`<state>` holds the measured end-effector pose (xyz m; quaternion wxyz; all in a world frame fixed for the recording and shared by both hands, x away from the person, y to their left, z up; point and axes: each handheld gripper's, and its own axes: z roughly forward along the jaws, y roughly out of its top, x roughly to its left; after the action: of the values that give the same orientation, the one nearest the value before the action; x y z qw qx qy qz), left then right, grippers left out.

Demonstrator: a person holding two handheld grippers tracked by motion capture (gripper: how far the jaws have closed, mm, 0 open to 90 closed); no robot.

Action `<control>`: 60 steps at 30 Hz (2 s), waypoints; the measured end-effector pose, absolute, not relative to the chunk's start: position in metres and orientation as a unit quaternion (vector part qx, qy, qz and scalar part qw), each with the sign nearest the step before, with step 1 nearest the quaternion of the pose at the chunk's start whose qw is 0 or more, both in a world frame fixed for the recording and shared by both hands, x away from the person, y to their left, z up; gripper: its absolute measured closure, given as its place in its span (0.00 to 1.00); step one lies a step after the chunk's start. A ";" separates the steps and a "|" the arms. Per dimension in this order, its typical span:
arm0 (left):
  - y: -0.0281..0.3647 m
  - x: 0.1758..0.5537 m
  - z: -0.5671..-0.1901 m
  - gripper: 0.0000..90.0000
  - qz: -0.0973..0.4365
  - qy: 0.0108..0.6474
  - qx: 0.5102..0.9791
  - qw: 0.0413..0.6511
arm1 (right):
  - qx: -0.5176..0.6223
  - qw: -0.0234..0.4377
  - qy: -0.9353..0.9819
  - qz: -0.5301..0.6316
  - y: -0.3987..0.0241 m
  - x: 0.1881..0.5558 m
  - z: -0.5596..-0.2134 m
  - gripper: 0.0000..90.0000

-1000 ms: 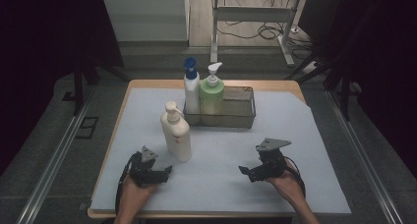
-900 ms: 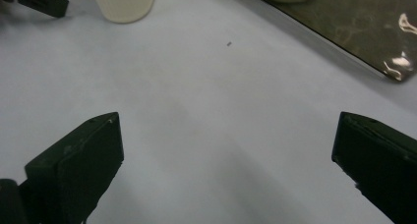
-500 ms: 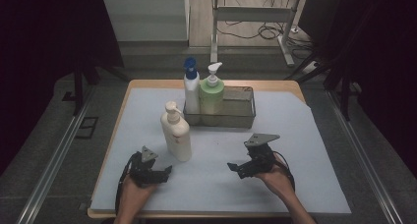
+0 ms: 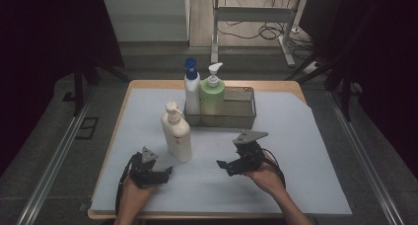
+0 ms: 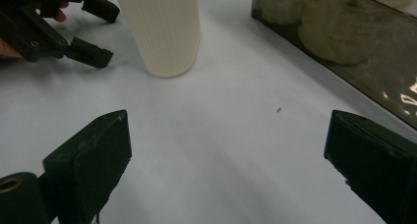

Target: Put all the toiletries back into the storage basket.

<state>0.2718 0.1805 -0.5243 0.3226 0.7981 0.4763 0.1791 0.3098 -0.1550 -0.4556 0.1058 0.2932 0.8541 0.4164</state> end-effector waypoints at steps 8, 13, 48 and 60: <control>0.180 0.272 -0.525 0.13 0.180 0.477 0.797 0.325 | 0.275 0.103 0.862 0.414 -0.132 0.312 -0.451 0.05; 0.180 0.272 -0.525 0.13 0.180 0.477 0.797 0.325 | 0.269 0.097 0.865 0.413 -0.118 0.314 -0.449 0.05; 0.180 0.272 -0.525 0.13 0.179 0.477 0.797 0.325 | 0.274 0.109 0.850 0.437 -0.031 0.336 -0.429 0.17; 0.180 0.272 -0.525 0.13 0.179 0.477 0.797 0.325 | 0.283 0.131 0.846 0.433 -0.010 0.346 -0.424 0.23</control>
<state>0.2722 0.1804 -0.5247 0.3255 0.7966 0.4769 0.1791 0.3457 -0.0098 -0.4240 0.1309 0.2834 0.8457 0.4328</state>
